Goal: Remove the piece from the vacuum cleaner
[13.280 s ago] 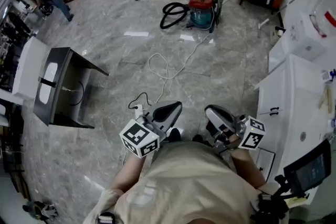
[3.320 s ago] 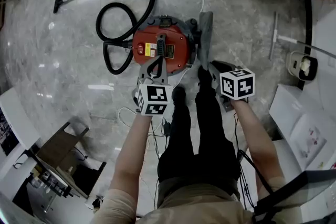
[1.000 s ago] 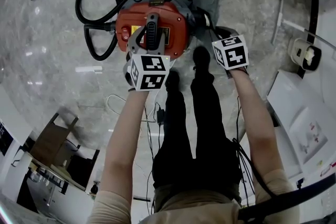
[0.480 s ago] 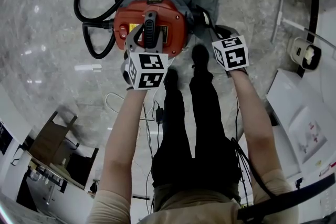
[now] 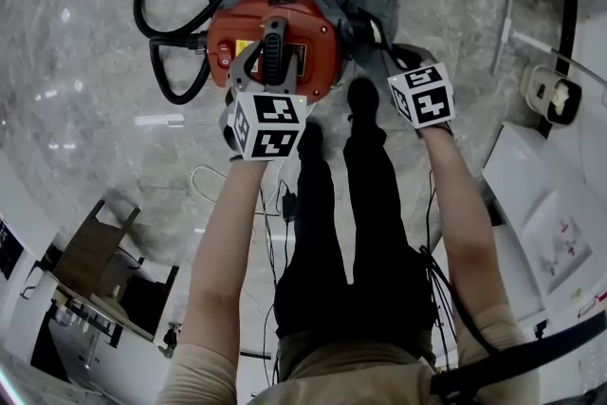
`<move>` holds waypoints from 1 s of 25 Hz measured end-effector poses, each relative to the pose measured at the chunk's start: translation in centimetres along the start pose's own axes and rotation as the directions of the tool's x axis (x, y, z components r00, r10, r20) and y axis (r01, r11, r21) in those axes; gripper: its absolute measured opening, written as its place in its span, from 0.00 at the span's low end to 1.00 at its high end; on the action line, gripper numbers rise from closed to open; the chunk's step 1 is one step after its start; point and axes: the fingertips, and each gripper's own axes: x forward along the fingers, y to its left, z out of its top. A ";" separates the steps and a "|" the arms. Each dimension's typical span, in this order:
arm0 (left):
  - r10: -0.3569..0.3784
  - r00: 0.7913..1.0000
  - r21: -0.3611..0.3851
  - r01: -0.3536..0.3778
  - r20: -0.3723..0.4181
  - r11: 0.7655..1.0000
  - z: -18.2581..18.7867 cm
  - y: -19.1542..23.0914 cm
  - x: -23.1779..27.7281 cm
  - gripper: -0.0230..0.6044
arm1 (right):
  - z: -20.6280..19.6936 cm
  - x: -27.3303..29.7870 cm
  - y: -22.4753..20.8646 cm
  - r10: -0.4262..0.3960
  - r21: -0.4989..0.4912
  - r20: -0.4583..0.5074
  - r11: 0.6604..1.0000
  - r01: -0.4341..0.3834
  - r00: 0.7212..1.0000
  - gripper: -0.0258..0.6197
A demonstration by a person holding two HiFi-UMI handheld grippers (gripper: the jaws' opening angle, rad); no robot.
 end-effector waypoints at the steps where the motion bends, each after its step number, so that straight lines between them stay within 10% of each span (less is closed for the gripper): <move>1: 0.000 1.000 0.000 0.000 -0.001 1.000 0.0 0.0 0.0 0.36 | 0.0 0.0 0.1 -0.016 -0.029 0.009 0.999 0.016 1.000 0.09; 10: -0.005 1.000 -0.005 0.005 -0.010 1.000 -0.1 0.0 0.1 0.36 | -0.3 -0.3 0.1 -0.082 -0.109 0.061 0.990 0.088 0.995 0.09; 13: 0.004 1.000 -0.009 -0.004 -0.011 1.000 -0.1 0.0 0.1 0.36 | -0.5 -0.4 0.3 -0.108 0.127 0.055 0.987 0.100 0.993 0.08; 16: 0.021 1.000 -0.012 -0.021 -0.016 1.000 -0.1 0.1 0.1 0.36 | -0.4 -0.4 0.9 -0.038 0.473 0.063 0.881 0.003 0.997 0.08; 22: 0.041 0.999 -0.009 -0.041 -0.024 0.999 -0.1 0.2 0.3 0.36 | 0.5 -0.2 1.4 0.086 0.709 0.133 0.688 -0.155 0.987 0.08; 25: 0.036 0.999 -0.009 -0.036 -0.023 0.999 -0.1 0.1 0.3 0.36 | 0.4 -0.3 0.6 0.077 0.710 0.133 0.688 -0.149 0.988 0.08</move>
